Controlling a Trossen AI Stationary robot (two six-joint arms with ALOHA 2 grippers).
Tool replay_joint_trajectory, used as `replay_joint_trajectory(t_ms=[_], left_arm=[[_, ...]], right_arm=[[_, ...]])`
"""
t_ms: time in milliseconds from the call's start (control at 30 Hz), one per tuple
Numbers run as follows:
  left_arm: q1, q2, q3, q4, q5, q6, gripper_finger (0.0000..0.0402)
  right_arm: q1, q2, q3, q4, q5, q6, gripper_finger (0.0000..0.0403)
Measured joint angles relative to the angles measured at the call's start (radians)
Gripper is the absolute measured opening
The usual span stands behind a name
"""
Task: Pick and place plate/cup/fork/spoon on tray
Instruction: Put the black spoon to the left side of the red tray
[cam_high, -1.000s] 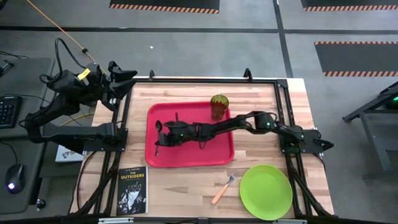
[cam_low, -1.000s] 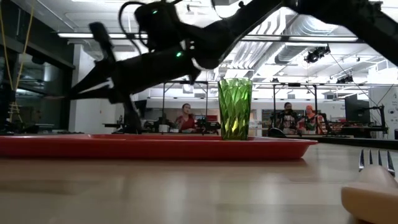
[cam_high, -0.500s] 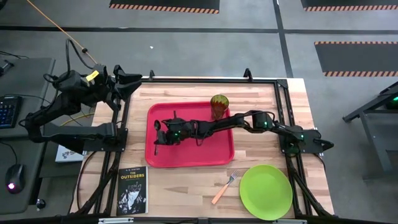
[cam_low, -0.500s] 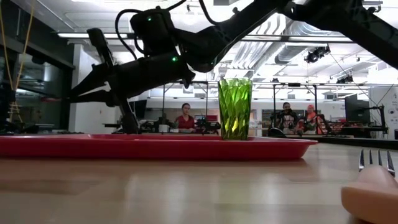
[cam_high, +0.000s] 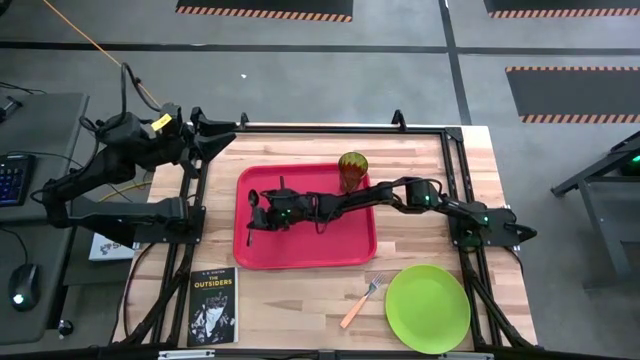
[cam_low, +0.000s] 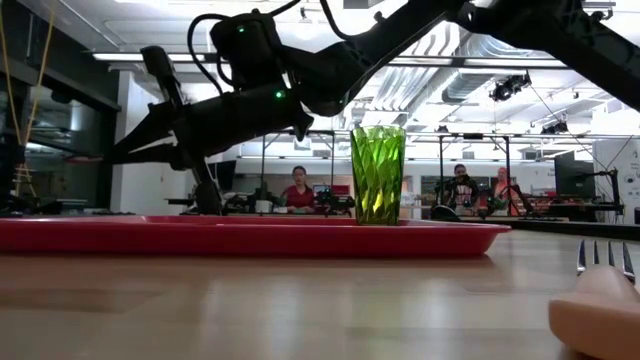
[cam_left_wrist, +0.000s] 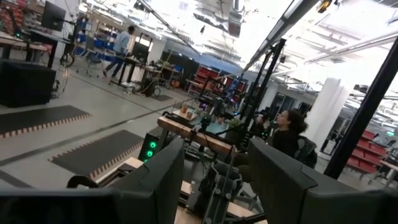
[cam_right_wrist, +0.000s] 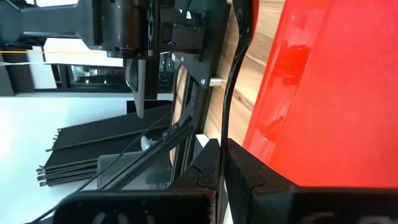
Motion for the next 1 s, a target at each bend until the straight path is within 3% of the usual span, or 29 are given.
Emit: replay_joint_trajectory(t_ms=[1000], left_arm=[[0.000,0.003,0.000,0.000,0.000,0.000,0.0170]], right_arm=[[0.002,0.000,-0.001,0.010,0.003,-0.018,0.0000]])
